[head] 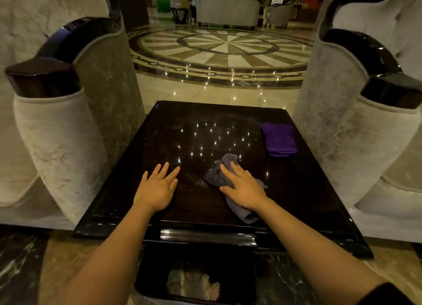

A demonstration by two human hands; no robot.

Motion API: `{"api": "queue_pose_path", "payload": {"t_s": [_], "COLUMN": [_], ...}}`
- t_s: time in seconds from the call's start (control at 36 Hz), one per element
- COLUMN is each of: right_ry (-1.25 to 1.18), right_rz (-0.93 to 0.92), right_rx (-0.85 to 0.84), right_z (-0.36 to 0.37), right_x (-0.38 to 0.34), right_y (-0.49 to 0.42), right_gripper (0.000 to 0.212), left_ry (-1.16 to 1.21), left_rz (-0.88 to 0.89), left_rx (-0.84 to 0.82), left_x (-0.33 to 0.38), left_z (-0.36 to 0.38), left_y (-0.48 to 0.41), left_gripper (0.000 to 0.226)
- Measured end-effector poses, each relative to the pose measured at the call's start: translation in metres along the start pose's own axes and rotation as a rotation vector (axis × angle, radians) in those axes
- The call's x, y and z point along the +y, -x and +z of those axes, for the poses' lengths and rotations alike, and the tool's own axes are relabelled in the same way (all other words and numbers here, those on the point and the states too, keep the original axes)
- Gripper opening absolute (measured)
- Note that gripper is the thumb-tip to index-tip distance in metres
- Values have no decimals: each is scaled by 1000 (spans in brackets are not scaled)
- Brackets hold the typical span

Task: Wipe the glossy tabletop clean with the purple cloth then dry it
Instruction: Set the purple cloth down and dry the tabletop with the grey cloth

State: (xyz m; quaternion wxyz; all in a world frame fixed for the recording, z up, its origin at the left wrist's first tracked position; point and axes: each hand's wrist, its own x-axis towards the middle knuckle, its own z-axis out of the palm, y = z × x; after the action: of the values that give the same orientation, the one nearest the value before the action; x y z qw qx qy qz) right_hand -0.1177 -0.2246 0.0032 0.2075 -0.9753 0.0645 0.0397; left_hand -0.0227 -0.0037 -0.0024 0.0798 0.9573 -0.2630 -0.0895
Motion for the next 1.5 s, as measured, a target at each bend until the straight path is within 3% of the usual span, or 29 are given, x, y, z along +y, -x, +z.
{"api": "queue_pose_path", "payload": {"t_s": [0.25,0.53,0.61,0.72,0.92,1.14,1.33,1.5], "right_ry": [-85,-104,-249,-384,-247,111,88,89], "right_rz": [-356,-602,-559,-431,-176,-20,135,37], "right_rx": [-69,-109,-95,128,328,199,70,37], "right_z": [18,37,28,1,-51,-52,-32,-28], "right_x": [-35,-61,-60,-47,-12,27,32,24], "right_y": [35,78,80,63,-25,-103,-133,-133], "right_gripper": [53,48,46,51,47,49,52,49], "left_ry": [-14,-20,-19,-27,-13,-5,0,8], "left_rz": [2,6,6,10,15,25,18,9], "left_rx": [23,-12,-11,-2,5,19,36,54], "left_x": [-2,-1,-2,-2,-5,-6,-5,-2], "left_z": [4,1,2,3,5,5,6,5], "left_y": [-1,-2,-4,-5,-5,-7,-9,-7], "left_gripper": [47,47,48,48,48,47,47,47]}}
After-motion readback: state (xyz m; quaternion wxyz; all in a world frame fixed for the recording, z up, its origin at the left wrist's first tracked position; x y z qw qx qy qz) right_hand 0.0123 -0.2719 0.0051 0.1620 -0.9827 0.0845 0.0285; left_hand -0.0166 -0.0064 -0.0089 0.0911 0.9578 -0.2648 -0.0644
